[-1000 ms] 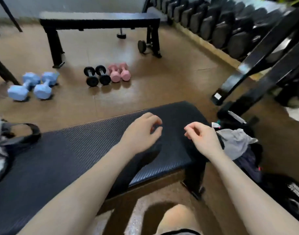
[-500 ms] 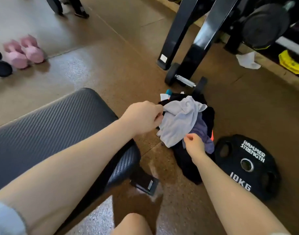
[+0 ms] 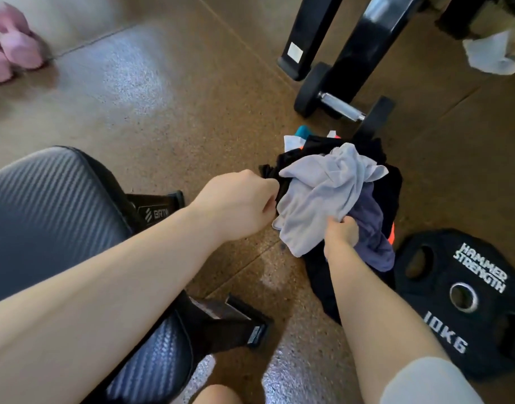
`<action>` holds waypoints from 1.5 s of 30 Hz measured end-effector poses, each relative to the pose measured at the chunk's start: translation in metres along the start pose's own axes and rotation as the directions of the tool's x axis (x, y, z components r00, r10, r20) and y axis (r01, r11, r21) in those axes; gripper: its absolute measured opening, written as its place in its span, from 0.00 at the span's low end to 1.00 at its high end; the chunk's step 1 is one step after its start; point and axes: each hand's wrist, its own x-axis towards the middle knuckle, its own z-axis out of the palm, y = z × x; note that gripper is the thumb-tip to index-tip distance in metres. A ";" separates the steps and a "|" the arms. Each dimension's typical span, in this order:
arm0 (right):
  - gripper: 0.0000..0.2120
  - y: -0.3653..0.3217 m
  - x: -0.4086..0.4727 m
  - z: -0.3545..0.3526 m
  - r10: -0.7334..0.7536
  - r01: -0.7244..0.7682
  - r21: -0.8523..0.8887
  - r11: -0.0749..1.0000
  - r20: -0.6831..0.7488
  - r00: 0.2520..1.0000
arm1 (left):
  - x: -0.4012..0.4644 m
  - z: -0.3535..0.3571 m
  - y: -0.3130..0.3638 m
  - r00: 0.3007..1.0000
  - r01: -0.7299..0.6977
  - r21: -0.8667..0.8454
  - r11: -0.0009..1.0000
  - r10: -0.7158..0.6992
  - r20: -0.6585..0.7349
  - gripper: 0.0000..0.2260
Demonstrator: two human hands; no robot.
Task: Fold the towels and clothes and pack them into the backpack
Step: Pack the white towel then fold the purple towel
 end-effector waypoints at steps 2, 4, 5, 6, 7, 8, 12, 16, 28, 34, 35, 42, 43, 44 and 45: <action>0.07 -0.007 -0.014 -0.007 -0.166 0.166 0.031 0.986 -0.003 0.986 | 0.001 0.000 -0.001 1.000 0.017 -0.037 0.999 -0.017 0.011 0.08; 0.05 -0.022 -0.036 -0.020 -0.338 0.334 0.089 0.938 0.028 0.941 | 0.002 0.000 -0.001 0.999 0.031 -0.100 0.994 -0.034 -0.025 0.08; 0.05 -0.030 -0.050 -0.028 -0.397 0.390 0.123 0.912 0.037 0.917 | 0.001 -0.001 -0.003 0.997 0.040 -0.149 0.988 -0.049 -0.056 0.07; 0.06 -0.038 -0.063 -0.036 -0.440 0.430 0.157 0.889 0.037 0.897 | 0.000 -0.002 -0.004 0.993 0.055 -0.226 0.973 -0.077 -0.090 0.06; 0.06 -0.046 -0.078 -0.044 -0.459 0.444 0.191 0.876 0.043 0.887 | -0.002 -0.005 -0.005 0.986 0.075 -0.328 0.942 -0.119 -0.117 0.06; 0.07 -0.053 -0.095 -0.053 -0.472 0.447 0.234 0.864 0.061 0.880 | -0.005 -0.010 -0.005 0.977 0.097 -0.434 0.896 -0.168 -0.129 0.06; 0.08 -0.088 -0.166 -0.092 -0.567 0.493 0.331 0.805 0.186 0.802 | -0.035 -0.044 -0.003 0.929 0.041 -0.729 0.683 -0.295 -0.223 0.10; 0.10 -0.136 -0.243 -0.132 -0.719 0.601 0.409 0.687 0.262 0.644 | -0.100 -0.097 -0.003 0.940 -0.196 -0.726 0.659 -0.084 -0.330 0.23; 0.17 -0.136 -0.517 -0.092 -0.656 0.326 0.612 0.720 0.755 0.030 | -0.374 -0.134 -0.050 0.776 -0.246 -0.879 0.409 -0.460 -0.432 0.16; 0.17 -0.091 -0.612 -0.048 -0.472 0.349 0.508 0.787 0.861 -0.188 | -0.501 -0.122 -0.081 0.655 0.034 -0.843 0.537 -0.649 -0.387 0.26; 0.13 -0.085 -0.618 -0.040 -0.503 0.397 0.516 0.759 0.852 -0.144 | -0.515 -0.118 -0.088 0.648 0.094 -0.845 0.527 -0.677 -0.350 0.25; 0.08 -0.063 -0.576 0.015 -0.718 0.956 0.259 0.141 0.691 -0.082 | -0.570 -0.079 -0.136 0.365 0.463 -0.815 0.348 -0.913 -0.182 0.05; 0.08 -0.063 -0.572 0.023 -0.702 0.967 0.241 0.081 0.703 -0.117 | -0.575 -0.074 -0.140 0.333 0.532 -0.774 0.343 -0.925 -0.181 0.06; 0.09 -0.062 -0.570 0.032 -0.674 0.974 0.227 0.011 0.722 -0.160 | -0.578 -0.068 -0.146 0.301 0.617 -0.711 0.337 -0.936 -0.182 0.08; 0.11 -0.061 -0.568 0.040 -0.632 0.977 0.201 -0.072 0.749 -0.201 | -0.581 -0.061 -0.151 0.276 0.728 -0.591 0.349 -0.937 -0.213 0.11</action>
